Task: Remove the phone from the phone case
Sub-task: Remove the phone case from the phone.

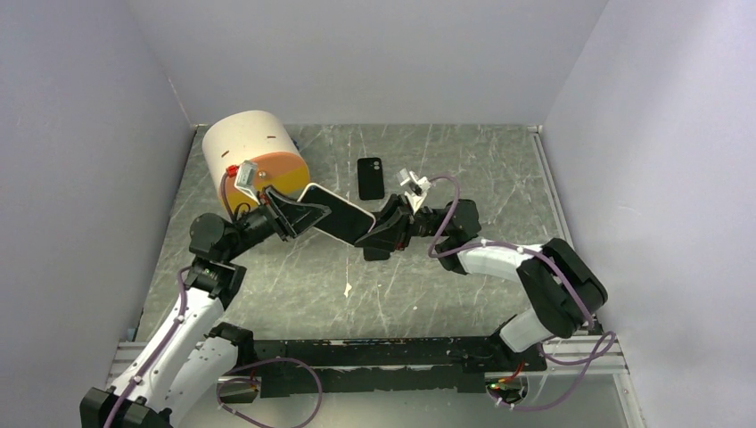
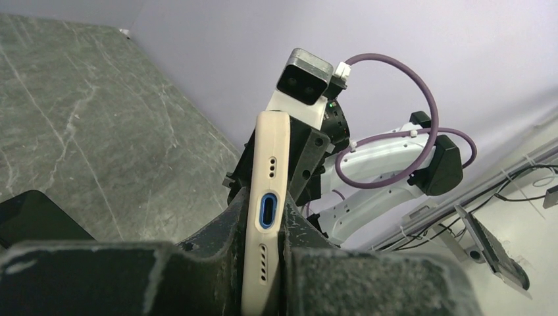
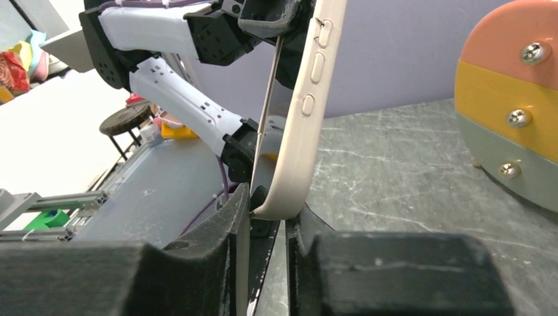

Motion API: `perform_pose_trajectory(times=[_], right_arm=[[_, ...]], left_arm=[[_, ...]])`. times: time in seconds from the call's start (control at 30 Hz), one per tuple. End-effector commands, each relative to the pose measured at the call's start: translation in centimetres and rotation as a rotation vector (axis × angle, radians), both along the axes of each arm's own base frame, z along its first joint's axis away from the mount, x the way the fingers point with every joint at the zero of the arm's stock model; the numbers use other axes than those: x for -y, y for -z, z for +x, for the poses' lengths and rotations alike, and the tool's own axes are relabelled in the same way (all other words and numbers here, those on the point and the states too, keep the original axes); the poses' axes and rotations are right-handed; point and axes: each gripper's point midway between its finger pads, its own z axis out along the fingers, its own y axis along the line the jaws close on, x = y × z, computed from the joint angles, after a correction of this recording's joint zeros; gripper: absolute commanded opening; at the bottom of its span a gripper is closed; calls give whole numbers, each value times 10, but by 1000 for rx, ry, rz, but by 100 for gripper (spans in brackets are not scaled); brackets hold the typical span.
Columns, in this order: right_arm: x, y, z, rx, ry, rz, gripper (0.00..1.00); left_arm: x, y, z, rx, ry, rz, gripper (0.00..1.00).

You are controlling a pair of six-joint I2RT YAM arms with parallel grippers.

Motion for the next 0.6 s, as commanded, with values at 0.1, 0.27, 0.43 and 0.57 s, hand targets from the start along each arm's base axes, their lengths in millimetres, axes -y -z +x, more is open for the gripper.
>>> perform_pose_trajectory(times=[0.1, 0.27, 0.43, 0.57], right_arm=[[-3, -10, 6, 355, 59, -22, 13], [-15, 12, 22, 487, 147, -203, 13], [-15, 19, 25, 521, 165, -219, 13], [-17, 18, 29, 549, 189, -216, 13]], left_arm=[[3, -18, 12, -99, 14, -64, 2], [6, -16, 17, -146, 37, -95, 3], [8, -17, 19, -167, 57, -119, 2], [8, -18, 19, -192, 70, -134, 2]])
